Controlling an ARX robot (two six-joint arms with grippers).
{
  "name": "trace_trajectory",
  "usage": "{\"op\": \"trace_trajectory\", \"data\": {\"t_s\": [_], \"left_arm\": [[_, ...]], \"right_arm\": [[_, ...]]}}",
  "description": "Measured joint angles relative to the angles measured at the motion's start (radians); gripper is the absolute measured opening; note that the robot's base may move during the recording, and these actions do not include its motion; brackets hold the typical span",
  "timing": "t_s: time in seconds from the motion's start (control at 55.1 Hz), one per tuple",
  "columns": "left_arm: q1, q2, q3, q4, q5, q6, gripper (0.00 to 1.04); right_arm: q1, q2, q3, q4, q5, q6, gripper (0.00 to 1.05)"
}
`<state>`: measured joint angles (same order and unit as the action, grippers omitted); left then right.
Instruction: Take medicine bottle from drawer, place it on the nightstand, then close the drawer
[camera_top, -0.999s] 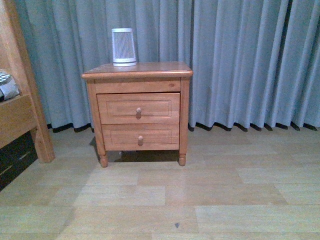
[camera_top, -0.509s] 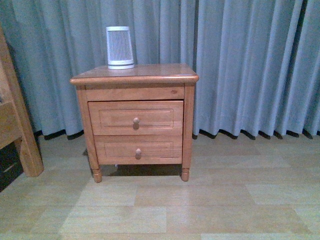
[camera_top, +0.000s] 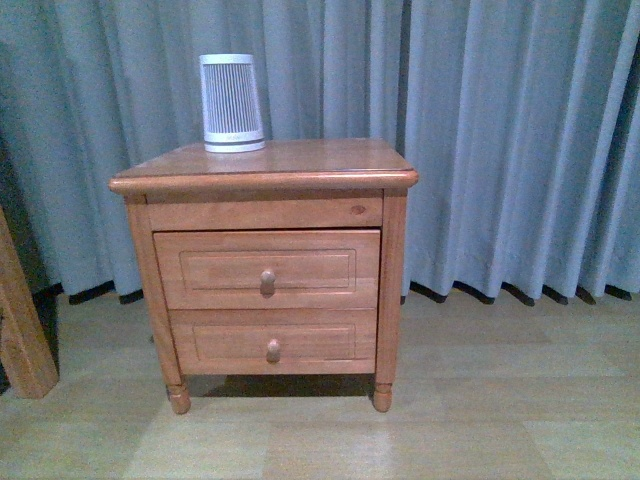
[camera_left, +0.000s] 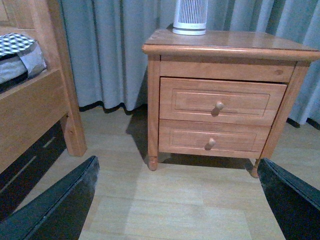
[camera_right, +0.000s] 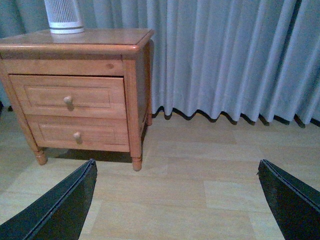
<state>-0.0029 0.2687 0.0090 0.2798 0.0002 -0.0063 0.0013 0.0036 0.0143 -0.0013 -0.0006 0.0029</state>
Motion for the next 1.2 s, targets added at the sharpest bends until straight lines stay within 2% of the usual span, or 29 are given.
{"op": "trace_trajectory", "data": {"t_s": [0.472, 0.563, 0.599, 0.708, 0.945, 1.108, 1.199], "left_arm": [[0.000, 0.001, 0.000, 0.000, 0.000, -0.001, 0.98], [0.050, 0.128, 0.103, -0.237, 0.234, -0.099, 0.98], [0.050, 0.198, 0.137, -0.246, 0.267, -0.134, 0.98], [0.024, 0.429, 0.298, -0.095, 0.280, -0.187, 0.98], [-0.103, 0.945, 0.578, 0.270, 0.168, -0.192, 0.98], [-0.183, 1.281, 0.659, 0.416, 0.082, -0.190, 0.98], [-0.211, 1.435, 0.703, 0.447, 0.033, -0.190, 0.98]], "right_arm": [[0.000, 0.000, 0.000, 0.000, 0.000, 0.000, 0.98], [0.000, 0.000, 0.000, 0.000, 0.001, 0.000, 0.98], [0.000, 0.000, 0.000, 0.000, 0.000, 0.000, 0.98], [0.000, 0.000, 0.000, 0.000, 0.000, 0.000, 0.98], [0.000, 0.000, 0.000, 0.000, 0.000, 0.000, 0.98], [0.000, 0.000, 0.000, 0.000, 0.000, 0.000, 0.98], [0.000, 0.000, 0.000, 0.000, 0.000, 0.000, 0.98]]}}
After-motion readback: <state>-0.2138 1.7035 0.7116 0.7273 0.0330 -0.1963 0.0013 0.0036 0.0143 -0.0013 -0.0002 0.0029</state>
